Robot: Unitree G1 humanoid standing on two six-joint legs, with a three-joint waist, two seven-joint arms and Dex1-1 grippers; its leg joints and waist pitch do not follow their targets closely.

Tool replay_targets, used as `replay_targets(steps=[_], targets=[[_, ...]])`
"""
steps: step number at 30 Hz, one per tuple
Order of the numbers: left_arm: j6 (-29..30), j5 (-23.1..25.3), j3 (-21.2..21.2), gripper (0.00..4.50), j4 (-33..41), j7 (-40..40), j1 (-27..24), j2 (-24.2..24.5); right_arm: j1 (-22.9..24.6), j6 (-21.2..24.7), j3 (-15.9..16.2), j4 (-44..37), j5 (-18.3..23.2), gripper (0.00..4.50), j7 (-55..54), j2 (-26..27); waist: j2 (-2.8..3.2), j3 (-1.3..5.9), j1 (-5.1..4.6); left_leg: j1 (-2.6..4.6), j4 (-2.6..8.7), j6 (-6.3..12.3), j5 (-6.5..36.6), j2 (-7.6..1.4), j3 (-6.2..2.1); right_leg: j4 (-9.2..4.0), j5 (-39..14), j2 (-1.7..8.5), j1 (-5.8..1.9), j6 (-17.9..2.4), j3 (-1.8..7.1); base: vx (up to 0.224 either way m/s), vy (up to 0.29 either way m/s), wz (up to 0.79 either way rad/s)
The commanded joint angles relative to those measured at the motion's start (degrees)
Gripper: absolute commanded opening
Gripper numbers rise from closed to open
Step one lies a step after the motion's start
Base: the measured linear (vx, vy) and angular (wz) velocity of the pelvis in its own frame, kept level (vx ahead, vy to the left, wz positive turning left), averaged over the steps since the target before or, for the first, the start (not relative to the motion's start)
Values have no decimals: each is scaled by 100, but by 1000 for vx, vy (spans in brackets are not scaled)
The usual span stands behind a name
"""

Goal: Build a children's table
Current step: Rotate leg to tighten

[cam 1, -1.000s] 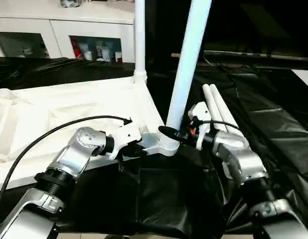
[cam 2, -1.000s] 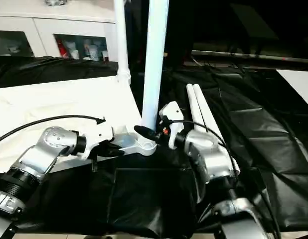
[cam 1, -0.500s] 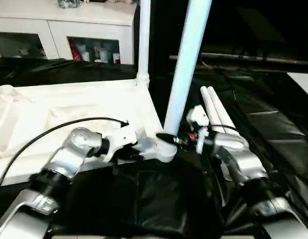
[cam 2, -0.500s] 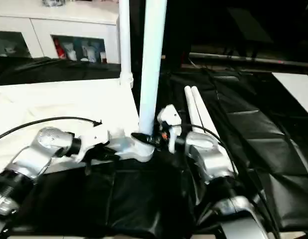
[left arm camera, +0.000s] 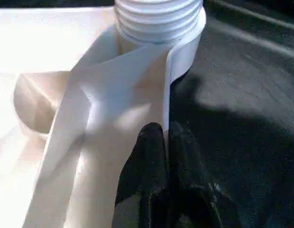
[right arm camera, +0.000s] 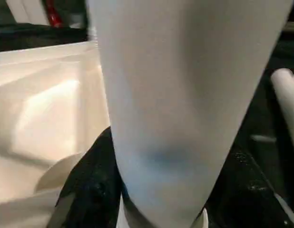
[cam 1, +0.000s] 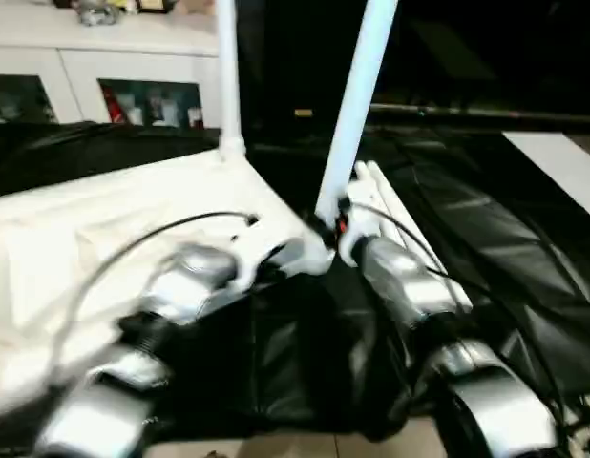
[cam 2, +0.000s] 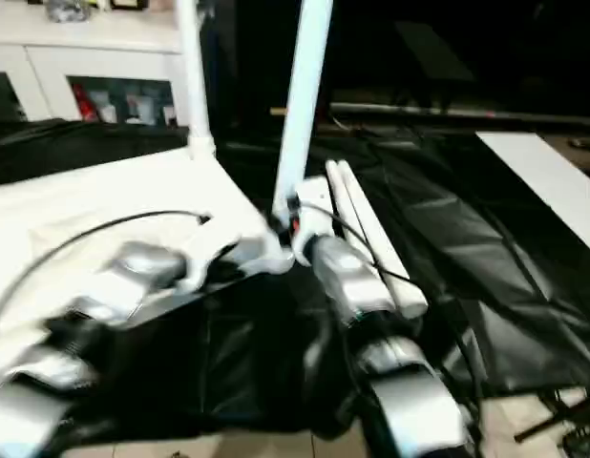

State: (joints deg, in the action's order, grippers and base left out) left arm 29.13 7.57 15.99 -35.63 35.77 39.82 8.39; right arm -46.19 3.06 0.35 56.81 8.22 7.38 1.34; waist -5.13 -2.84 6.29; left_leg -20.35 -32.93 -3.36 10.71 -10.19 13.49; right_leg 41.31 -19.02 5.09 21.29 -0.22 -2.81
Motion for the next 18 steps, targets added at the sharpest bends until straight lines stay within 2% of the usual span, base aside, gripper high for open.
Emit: replay_targets(steps=[1, 2, 3, 4, 5, 6, 7, 8, 10, 14, 18], targets=[[179, -19, -100, 0, 109, -228, 23, -27, 335, 388, 96, 754, -211, 188, -236, 71, 54, 174, 117, -321, -632, 218, 407, 275, -787, -1429, -5258, 844, -294, -9, 882, 132, -133, -27], [204, -3, -92, 0, 123, -246, 21, -35, 308, 351, 119, 787, -246, 188, -245, 82, 146, 287, 284, -411, -326, 38, 278, 93, -847, -1186, -4128, 864, -513, -76, 790, 132, -133, -27], [242, 26, -80, 0, 126, -307, 24, -43, 257, 324, 97, 865, -230, 188, -283, 109, 223, 331, 294, -56, 153, -184, 46, -162, -755, -874, -1406, 384, -198, -334, 487, 103, -6, -23], [256, 33, -88, 0, 110, -343, 21, -34, 223, 303, 77, 903, -212, 188, -308, 126, 298, 314, 155, 276, 293, -107, 456, -341, -742, -776, 113, 200, 48, -663, 371, -14, -28, 23], [276, 44, -107, 0, 102, -390, 14, -13, 190, 292, 13, 940, -154, 188, -324, 152, 281, 255, 68, 230, 323, -150, 894, -323, -680, -798, 241, 189, 51, -848, 373, 0, 0, 0], [294, 51, -122, 0, 95, -420, 15, -13, 167, 280, -22, 974, -136, 188, -347, 166, 294, 322, 27, 64, 387, -187, 993, -278, -660, -782, 461, 266, -202, -1056, 333, 0, 0, 0], [310, 59, -136, 0, 93, -438, 15, -7, 144, 279, -47, 1009, -135, 188, -375, 177, 293, 277, 13, 104, 422, -229, 1365, -290, -611, -906, -17, 285, -145, -1039, 332, 0, 0, 0], [329, 70, -158, 0, 66, -486, 29, 0, 100, 228, -82, 1096, -184, 188, -423, 189, 286, 267, 0, 136, 433, -252, 1609, -284, -591, -961, -464, 316, -136, -1025, 353, 0, 0, 0], [308, 74, -179, 0, 31, -508, 42, 35, 59, 170, -123, 1176, -208, 188, -429, 194, 280, 262, -9, 106, 465, -256, 1617, -289, -590, -1023, -848, 345, -155, -911, 368, 0, 0, 0], [257, 67, -159, 0, 27, -500, 54, 88, 9, 100, -159, 1234, -224, 188, -361, 196, 288, 271, -26, 101, 505, -259, 1466, -315, -590, -1043, -719, 343, -148, -857, 354, 0, 0, 0], [108, 53, -128, 0, 2, -427, 75, 147, -56, -48, -124, 1275, -274, 188, -188, 188, 280, 251, -41, 93, 513, -260, 1624, -310, -576, -1084, -984, 366, -124, -826, 373, 0, 0, 0]])
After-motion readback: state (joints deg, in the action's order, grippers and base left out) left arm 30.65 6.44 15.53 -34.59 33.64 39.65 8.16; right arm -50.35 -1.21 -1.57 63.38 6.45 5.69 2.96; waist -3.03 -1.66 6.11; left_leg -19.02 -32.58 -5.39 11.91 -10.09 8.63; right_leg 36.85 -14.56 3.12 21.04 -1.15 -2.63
